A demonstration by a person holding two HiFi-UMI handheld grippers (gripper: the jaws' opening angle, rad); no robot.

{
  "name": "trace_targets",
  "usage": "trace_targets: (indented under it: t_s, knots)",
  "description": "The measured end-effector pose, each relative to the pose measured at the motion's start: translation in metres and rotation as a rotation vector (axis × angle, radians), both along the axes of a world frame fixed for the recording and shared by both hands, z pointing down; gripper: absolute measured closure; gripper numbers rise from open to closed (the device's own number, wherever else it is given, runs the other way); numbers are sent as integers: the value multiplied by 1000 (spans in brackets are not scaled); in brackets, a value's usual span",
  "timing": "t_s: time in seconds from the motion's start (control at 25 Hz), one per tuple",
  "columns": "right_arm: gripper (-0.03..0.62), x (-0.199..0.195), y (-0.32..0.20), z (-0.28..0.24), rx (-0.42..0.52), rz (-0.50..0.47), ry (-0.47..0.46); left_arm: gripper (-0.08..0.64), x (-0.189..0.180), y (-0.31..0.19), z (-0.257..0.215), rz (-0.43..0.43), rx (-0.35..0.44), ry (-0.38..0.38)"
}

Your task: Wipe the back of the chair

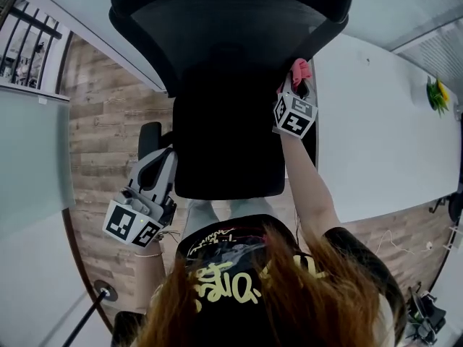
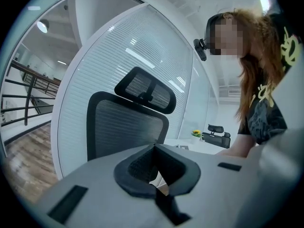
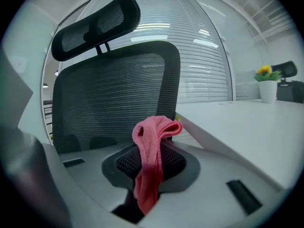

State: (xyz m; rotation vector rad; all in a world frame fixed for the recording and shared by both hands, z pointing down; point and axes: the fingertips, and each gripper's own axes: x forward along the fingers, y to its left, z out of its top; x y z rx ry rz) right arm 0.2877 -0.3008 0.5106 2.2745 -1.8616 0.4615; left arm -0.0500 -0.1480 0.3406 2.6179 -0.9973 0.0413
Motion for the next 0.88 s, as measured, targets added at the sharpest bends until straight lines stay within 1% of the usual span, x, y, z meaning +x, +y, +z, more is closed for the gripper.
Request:
trace_targets:
  t_s: [0.2,0.28,0.4,0.52,0.64,0.72,0.88]
  knots:
    - [526,-1,-12,9,8,-12,0,568,11,-2,3,-17,2,-6]
    - [526,-4,-13,9,20,-7,5,568,9,-3,3,-30,13,-3]
    - [525,-12,-14,8,35,10,-10,568,1,-6,7,-38,18,9]
    - [526,-27,-20,7,48,19,-24,568,-10,-15,12,-30,16,24]
    - [526,-43,-25,8,54,22,-29,568,-18,-20,15,-11,9,23]
    - [525,-59,-28,9,54,3,-32,568,-24,-21,15,1,4,21]
    - [525,-100,-38,8,55,-45,-9,568,-43,-20,19,19,-11,21]
